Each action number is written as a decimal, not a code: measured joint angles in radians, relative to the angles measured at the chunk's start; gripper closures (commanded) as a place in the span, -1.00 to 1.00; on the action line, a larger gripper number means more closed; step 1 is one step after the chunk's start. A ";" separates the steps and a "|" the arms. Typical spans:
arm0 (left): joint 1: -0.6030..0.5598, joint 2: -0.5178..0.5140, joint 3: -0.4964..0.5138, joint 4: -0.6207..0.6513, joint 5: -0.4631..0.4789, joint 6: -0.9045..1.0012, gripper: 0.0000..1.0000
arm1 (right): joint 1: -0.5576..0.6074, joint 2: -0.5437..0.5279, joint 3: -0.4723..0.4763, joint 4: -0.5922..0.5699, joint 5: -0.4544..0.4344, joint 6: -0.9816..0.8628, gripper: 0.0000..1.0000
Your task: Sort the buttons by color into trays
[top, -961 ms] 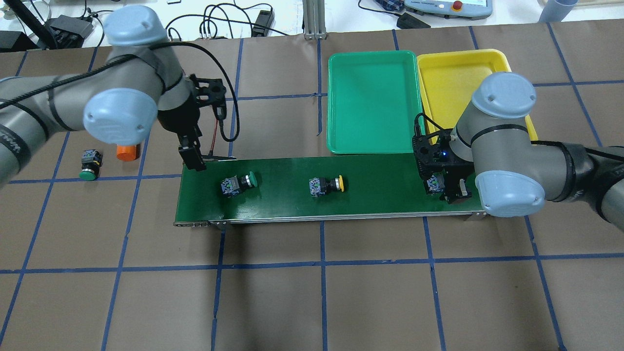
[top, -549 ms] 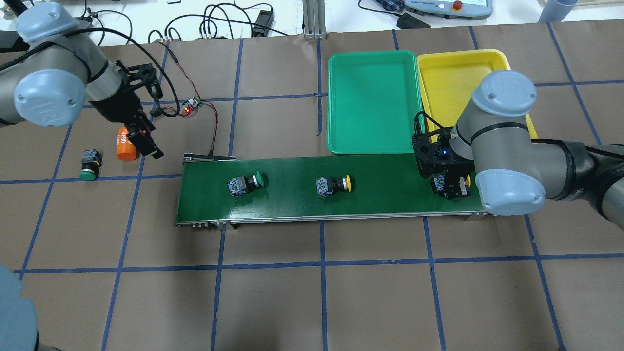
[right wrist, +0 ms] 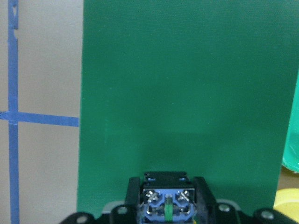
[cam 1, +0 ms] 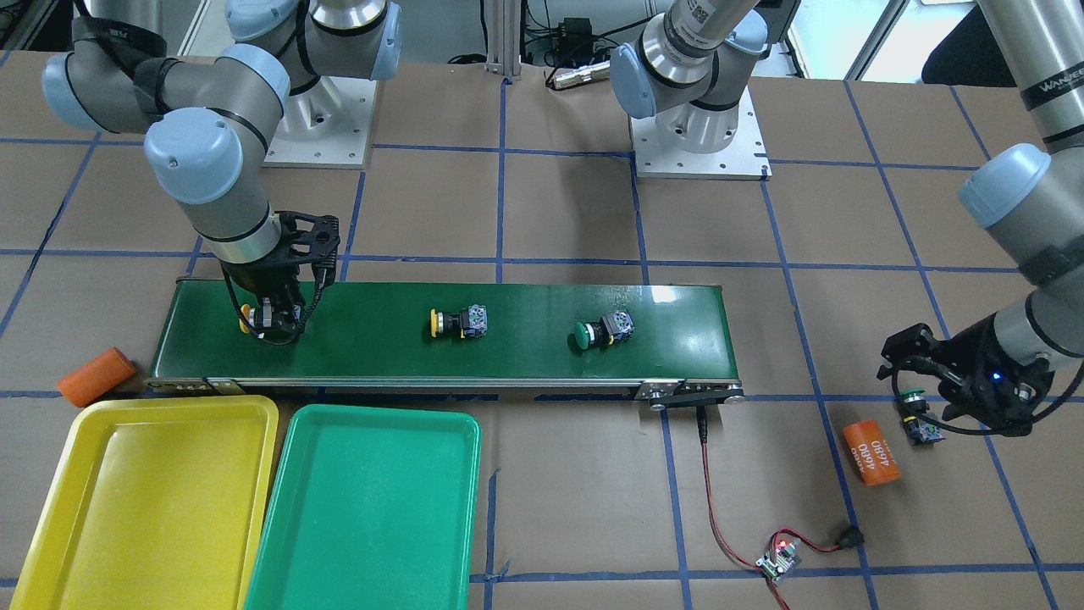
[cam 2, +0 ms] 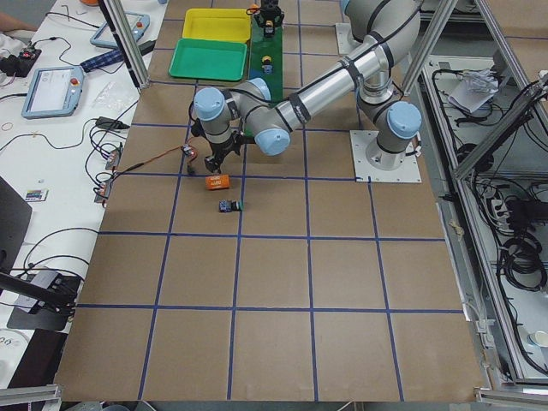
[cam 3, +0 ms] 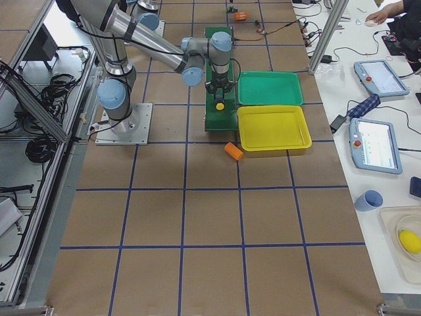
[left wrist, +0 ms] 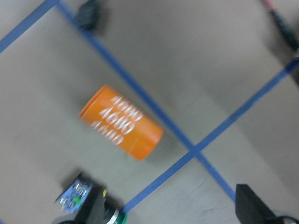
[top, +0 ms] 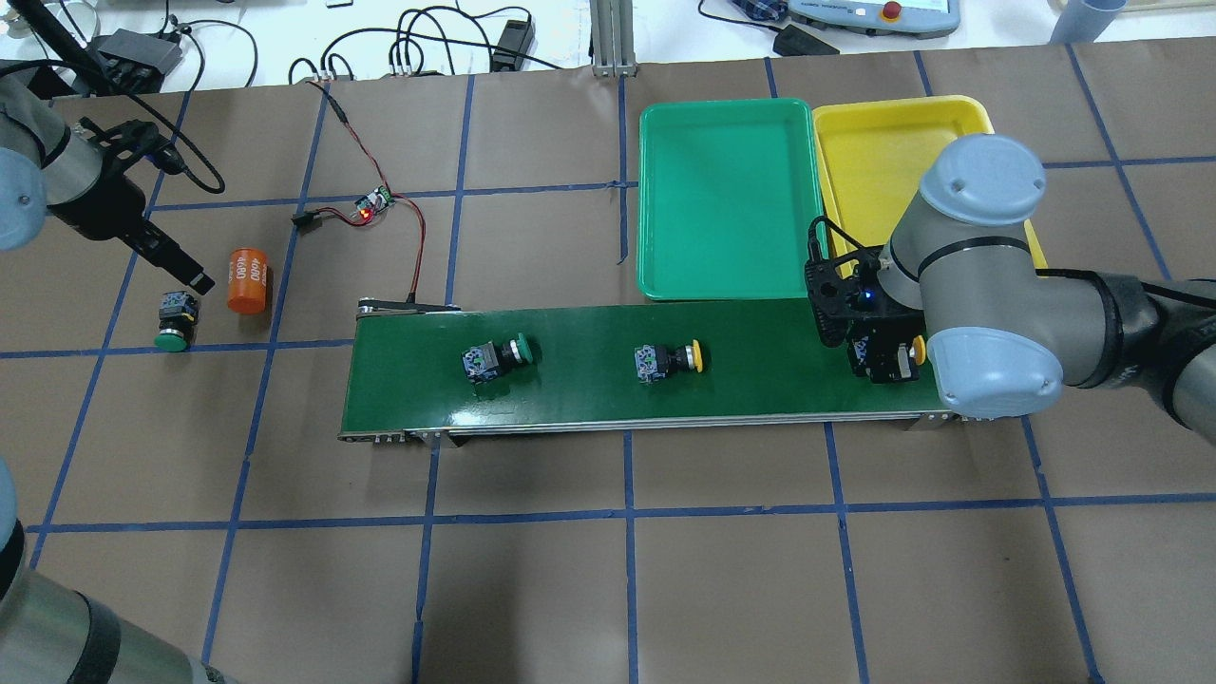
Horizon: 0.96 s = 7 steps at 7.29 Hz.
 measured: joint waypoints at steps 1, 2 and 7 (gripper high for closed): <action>0.015 -0.034 0.008 0.048 0.015 -0.154 -1.00 | 0.000 0.002 -0.033 0.000 0.002 -0.001 1.00; 0.003 -0.060 0.018 0.082 0.019 -0.302 -1.00 | 0.000 0.023 -0.103 0.005 0.003 -0.002 1.00; -0.066 -0.210 0.063 0.173 0.014 -0.664 0.88 | -0.054 0.314 -0.409 -0.015 -0.009 -0.068 -0.99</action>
